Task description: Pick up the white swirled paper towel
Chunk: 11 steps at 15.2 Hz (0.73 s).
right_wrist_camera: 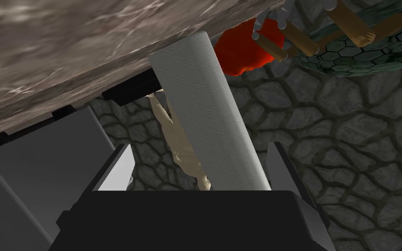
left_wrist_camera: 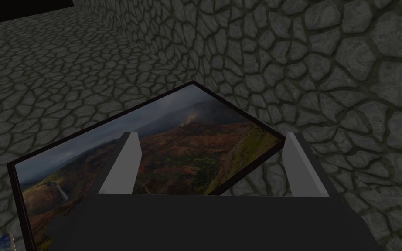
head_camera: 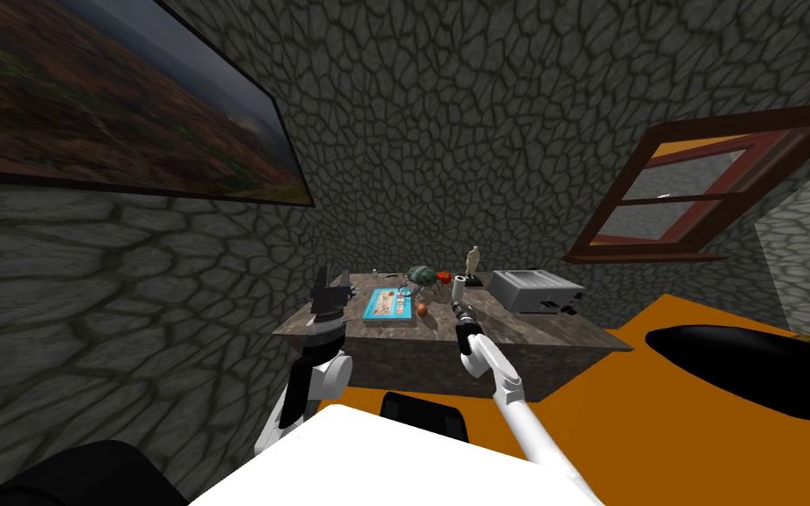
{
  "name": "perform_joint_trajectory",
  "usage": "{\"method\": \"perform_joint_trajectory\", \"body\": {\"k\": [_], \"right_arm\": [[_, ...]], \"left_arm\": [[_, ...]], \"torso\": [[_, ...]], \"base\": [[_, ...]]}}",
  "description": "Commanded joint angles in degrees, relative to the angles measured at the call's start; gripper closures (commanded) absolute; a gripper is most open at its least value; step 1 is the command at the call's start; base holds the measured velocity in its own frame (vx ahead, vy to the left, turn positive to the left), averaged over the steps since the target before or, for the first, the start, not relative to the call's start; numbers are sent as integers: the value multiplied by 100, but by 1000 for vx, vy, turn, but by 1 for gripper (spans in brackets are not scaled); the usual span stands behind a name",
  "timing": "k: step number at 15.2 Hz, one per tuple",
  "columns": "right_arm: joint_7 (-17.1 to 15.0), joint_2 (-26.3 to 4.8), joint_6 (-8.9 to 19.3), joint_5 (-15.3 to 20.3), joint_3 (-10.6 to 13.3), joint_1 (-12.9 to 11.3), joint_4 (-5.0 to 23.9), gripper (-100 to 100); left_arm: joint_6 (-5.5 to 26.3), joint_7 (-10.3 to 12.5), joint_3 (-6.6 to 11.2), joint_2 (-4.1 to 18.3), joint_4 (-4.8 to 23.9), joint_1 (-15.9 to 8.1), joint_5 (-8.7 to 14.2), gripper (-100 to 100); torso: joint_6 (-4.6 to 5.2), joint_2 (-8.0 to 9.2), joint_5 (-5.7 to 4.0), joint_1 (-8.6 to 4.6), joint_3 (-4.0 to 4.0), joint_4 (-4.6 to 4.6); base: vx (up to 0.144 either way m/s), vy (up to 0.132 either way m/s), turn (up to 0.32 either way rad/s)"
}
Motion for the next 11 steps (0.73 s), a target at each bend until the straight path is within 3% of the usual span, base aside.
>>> {"method": "perform_joint_trajectory", "body": {"k": [1,2,3,4,7,9,10,11], "right_arm": [[-16,-9,286,286,56,-133,233,-100],[-16,-9,289,292,56,-133,233,-100],[-51,15,472,536,110,-301,488,-100],[-51,15,530,579,110,-301,488,-100],[-116,71,911,992,214,-625,896,-100],[-116,71,991,1127,214,-625,984,-100],[-147,101,1209,1333,263,-778,1221,-100],[-147,101,1209,1386,263,-778,1221,-100]], "left_arm": [[0,0,0,0,0,0,0,0],[0,0,0,0,0,0,0,0],[0,0,0,0,0,0,0,0],[0,0,0,0,0,0,0,0],[0,0,0,0,0,0,0,0],[0,0,0,0,0,0,0,0],[0,0,0,0,0,0,0,0],[0,0,0,0,0,0,0,0]], "torso": [[0,0,0,0,0,0],[1,0,0,-1,0,0],[2,2,0,-2,1,0],[1,2,0,-3,1,0],[1,2,0,-2,1,0],[1,1,0,-1,1,0],[2,2,0,-2,1,0],[1,2,0,-3,1,0]], "base": [[12,17,38],[8,11,13],[8,12,25],[10,13,32],[12,14,36],[11,14,24],[9,10,27],[9,9,31]]}}
